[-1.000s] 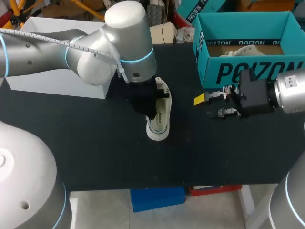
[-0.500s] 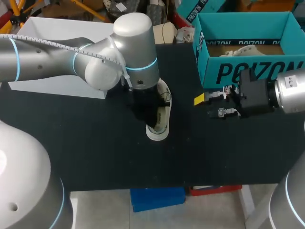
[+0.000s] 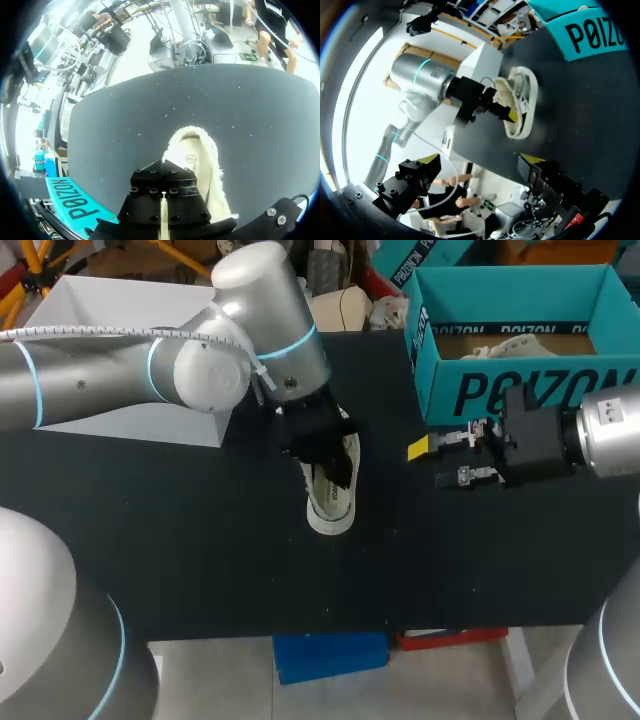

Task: Take the shoe out of the shoebox, open the shoe tongue, remove and reinsert the insole, then place the shoe into the shoebox

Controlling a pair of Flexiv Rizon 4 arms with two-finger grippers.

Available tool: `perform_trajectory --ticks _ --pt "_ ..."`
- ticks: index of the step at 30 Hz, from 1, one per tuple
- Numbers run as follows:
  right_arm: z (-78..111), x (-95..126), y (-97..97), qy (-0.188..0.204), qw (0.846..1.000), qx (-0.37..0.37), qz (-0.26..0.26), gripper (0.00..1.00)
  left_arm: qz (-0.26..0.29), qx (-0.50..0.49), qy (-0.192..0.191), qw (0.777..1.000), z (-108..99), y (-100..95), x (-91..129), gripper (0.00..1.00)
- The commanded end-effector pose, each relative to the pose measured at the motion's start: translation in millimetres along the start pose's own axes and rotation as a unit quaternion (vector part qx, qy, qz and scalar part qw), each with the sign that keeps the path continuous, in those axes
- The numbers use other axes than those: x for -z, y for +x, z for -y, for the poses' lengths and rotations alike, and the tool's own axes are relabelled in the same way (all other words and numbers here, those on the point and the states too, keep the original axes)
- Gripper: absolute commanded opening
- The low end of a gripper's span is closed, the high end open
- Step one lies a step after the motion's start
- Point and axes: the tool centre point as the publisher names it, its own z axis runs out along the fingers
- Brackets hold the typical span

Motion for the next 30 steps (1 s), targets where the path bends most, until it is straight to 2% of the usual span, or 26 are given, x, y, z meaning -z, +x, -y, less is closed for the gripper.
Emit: perform_trajectory --ticks 1,6,9,12,17,21,24,26,28,30 --pt "-0.2 -0.4 0.5 0.000 1.000 0.000 0.001 1.00 0.103 0.047 0.020 0.993 -0.5 3.1 54.8 0.00" --pt "-0.2 -0.4 0.5 0.000 1.000 0.000 0.001 1.00 0.194 0.108 0.015 0.975 -18.1 -8.7 98.3 0.00" --pt "-0.2 -0.4 0.5 0.000 1.000 0.000 0.001 1.00 0.234 0.152 -0.021 0.960 -36.6 -10.7 115.8 0.00" --pt "-0.2 -0.4 0.5 0.000 1.000 0.000 0.001 1.00 0.251 0.188 -0.056 0.948 -57.8 -8.5 123.2 0.00" --pt "-0.2 -0.4 0.5 0.000 1.000 0.000 0.001 1.00 0.259 0.237 -0.096 0.931 -86.7 -5.9 124.0 0.00" --pt "-0.2 -0.4 0.5 0.000 1.000 0.000 0.001 1.00 0.249 0.243 -0.126 0.929 -110.9 -6.1 121.2 0.00" --pt "-0.2 -0.4 0.5 0.000 1.000 0.000 0.001 1.00 0.241 0.251 -0.127 0.929 -123.4 -6.6 116.3 0.00" --pt "-0.2 -0.4 0.5 0.000 1.000 0.000 0.001 1.00 0.227 0.245 -0.127 0.934 -130.2 -6.6 111.3 0.00" --pt "-0.2 -0.4 0.5 0.000 1.000 0.000 0.001 1.00 0.195 0.216 -0.143 0.946 -136.7 -4.6 106.1 0.00" --pt "-0.2 -0.4 0.5 0.000 1.000 0.000 0.001 1.00 0.184 0.222 -0.132 0.949 -138.7 -2.5 99.5 0.00"
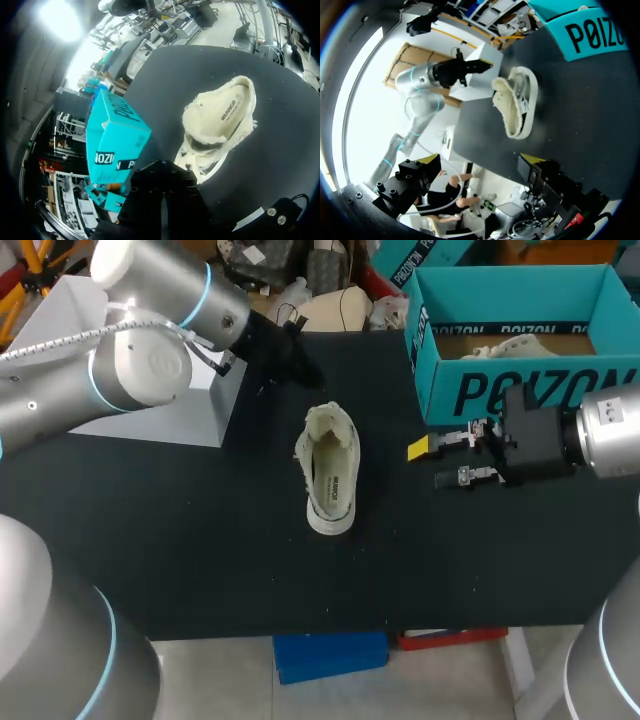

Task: Take the shoe out of the shoebox, open the shoe tongue, remove and reinsert the insole, then place the shoe into the shoebox

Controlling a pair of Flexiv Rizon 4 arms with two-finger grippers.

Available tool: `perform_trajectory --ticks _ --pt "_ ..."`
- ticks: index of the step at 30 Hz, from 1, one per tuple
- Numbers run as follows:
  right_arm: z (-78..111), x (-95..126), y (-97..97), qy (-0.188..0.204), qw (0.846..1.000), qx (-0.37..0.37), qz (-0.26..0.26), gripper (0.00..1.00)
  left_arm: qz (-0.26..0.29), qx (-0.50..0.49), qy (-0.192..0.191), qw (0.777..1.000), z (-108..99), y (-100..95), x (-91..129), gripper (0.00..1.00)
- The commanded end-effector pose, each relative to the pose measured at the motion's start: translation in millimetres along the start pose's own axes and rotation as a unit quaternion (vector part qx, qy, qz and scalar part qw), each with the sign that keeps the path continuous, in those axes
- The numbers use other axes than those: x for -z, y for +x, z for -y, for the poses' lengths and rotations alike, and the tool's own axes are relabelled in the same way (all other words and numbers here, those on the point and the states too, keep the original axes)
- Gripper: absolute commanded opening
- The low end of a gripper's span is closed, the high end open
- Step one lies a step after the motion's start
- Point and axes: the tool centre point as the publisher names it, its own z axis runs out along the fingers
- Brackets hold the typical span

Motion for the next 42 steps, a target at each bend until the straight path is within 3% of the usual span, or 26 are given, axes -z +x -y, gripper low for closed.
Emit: perform_trajectory --ticks 1,13,26,31,35,37,38,39,42 --pt "-0.1 -0.4 0.5 0.000 1.000 0.000 0.001 1.00 -0.045 -0.013 0.003 0.999 -3.2 -0.7 -15.2 0.00" --pt "-0.1 -0.4 0.5 0.000 1.000 0.000 0.001 1.00 -0.145 -0.013 0.035 0.989 26.3 40.7 -14.7 0.00" --pt "-0.1 -0.4 0.5 0.000 1.000 0.000 0.001 1.00 -0.204 -0.031 0.055 0.977 47.9 86.9 -40.1 0.00" --pt "-0.1 -0.4 0.5 0.000 1.000 0.000 0.001 1.00 -0.202 -0.028 0.060 0.977 52.0 88.8 -37.3 0.00" --pt "-0.1 -0.4 0.5 0.000 1.000 0.000 0.001 1.00 -0.205 0.003 0.057 0.977 51.8 76.7 -12.0 0.00" --pt "-0.1 -0.4 0.5 0.000 1.000 0.000 0.001 1.00 -0.206 0.056 0.069 0.975 56.2 71.4 5.2 0.41" --pt "-0.1 -0.4 0.5 0.000 1.000 0.000 0.001 1.00 -0.202 0.081 0.072 0.973 57.5 69.3 12.7 0.55" --pt "-0.1 -0.4 0.5 0.000 1.000 0.000 0.001 1.00 -0.197 0.107 0.076 0.972 59.9 68.2 21.1 1.00" --pt "-0.1 -0.4 0.5 0.000 1.000 0.000 0.001 1.00 -0.168 0.175 0.071 0.968 59.8 67.7 42.2 1.00"
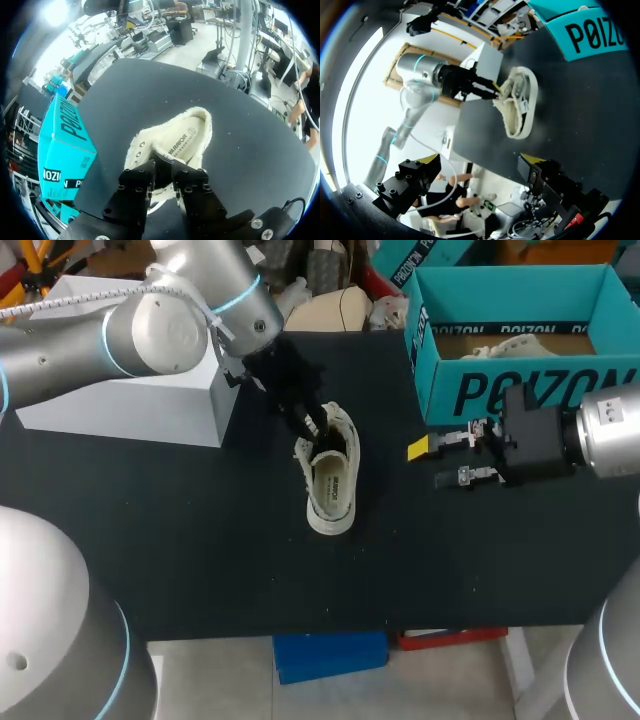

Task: Take the shoe out of the shoebox, open the shoe tongue, remove and reinsert the insole, then place the shoe into the shoebox

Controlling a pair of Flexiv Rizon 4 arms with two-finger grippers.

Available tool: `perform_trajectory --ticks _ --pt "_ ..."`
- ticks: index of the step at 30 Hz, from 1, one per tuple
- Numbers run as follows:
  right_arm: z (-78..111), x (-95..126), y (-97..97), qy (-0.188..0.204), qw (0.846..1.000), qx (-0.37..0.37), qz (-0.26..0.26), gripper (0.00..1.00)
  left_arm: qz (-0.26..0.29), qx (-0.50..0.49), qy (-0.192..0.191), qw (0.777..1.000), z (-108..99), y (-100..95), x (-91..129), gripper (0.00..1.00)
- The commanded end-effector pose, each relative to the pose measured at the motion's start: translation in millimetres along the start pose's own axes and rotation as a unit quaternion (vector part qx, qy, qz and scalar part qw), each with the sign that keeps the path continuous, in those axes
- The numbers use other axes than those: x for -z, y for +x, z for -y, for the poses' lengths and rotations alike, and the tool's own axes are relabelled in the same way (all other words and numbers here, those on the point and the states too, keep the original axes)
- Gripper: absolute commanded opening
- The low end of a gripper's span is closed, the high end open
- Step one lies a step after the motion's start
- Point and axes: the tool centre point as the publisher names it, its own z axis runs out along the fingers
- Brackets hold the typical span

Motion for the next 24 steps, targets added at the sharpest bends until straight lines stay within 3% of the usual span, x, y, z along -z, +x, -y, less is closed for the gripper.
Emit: perform_trajectory --ticks 1,12,19,24 --pt "-0.2 -0.4 0.5 0.000 1.000 0.000 0.001 1.00 0.046 0.101 0.011 0.994 7.4 21.0 46.0 1.00" --pt "-0.2 -0.4 0.5 0.000 1.000 0.000 0.001 1.00 0.150 0.273 0.051 0.949 6.5 79.9 83.8 1.00" --pt "-0.2 -0.4 0.5 0.000 1.000 0.000 0.001 1.00 0.176 0.301 0.060 0.935 -1.3 112.3 91.8 1.00" --pt "-0.2 -0.4 0.5 0.000 1.000 0.000 0.001 1.00 0.197 0.285 0.087 0.934 -4.5 120.1 99.2 1.00"
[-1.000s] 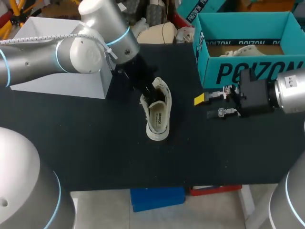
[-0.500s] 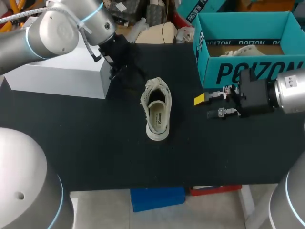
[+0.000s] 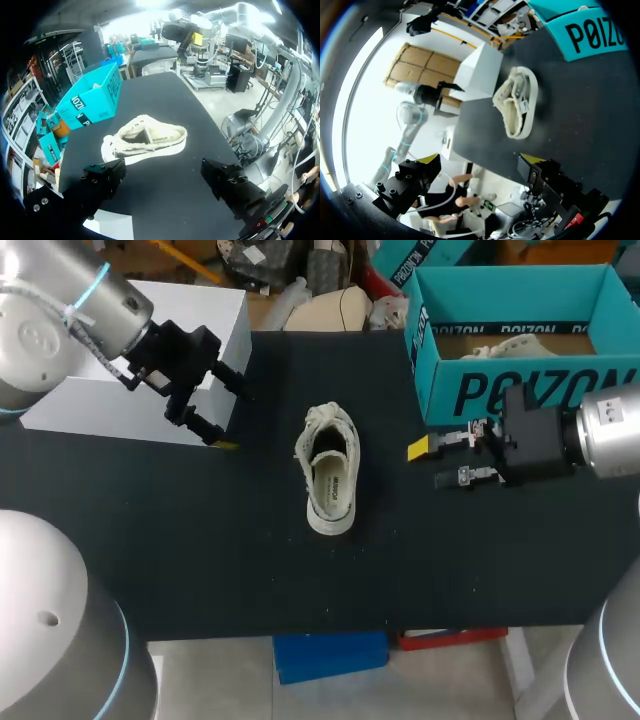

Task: Take the shoe out of the shoebox, open the shoe tongue, remove and reinsert the insole, then place the shoe into the shoebox

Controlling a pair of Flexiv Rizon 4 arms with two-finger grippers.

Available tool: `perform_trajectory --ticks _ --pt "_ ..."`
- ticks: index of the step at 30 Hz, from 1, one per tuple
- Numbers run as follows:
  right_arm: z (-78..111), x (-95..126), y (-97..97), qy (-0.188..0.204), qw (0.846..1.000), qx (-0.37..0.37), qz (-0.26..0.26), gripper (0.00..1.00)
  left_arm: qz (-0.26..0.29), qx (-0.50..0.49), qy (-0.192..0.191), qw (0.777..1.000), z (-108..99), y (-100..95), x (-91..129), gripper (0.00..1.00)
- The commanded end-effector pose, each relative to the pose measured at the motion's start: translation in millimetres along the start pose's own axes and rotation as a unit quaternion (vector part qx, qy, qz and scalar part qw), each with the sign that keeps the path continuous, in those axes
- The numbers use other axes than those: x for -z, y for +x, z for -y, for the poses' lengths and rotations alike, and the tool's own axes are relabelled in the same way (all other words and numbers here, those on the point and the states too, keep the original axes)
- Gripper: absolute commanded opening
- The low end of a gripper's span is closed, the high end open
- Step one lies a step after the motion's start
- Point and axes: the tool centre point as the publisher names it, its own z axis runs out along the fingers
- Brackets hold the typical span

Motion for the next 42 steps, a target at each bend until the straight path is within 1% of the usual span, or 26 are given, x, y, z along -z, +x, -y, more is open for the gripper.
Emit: perform_trajectory --ticks 1,3,42 --pt "-0.2 -0.3 0.5 0.000 1.000 0.000 0.001 1.00 0.087 -0.025 0.030 0.995 -8.4 19.4 9.3 1.00" --pt "-0.2 -0.3 0.5 0.000 1.000 0.000 0.001 1.00 0.091 -0.027 0.038 0.995 -6.7 16.4 11.9 1.00" --pt "-0.2 -0.3 0.5 0.000 1.000 0.000 0.001 1.00 0.091 -0.027 0.038 0.995 -6.7 16.4 11.9 1.00"
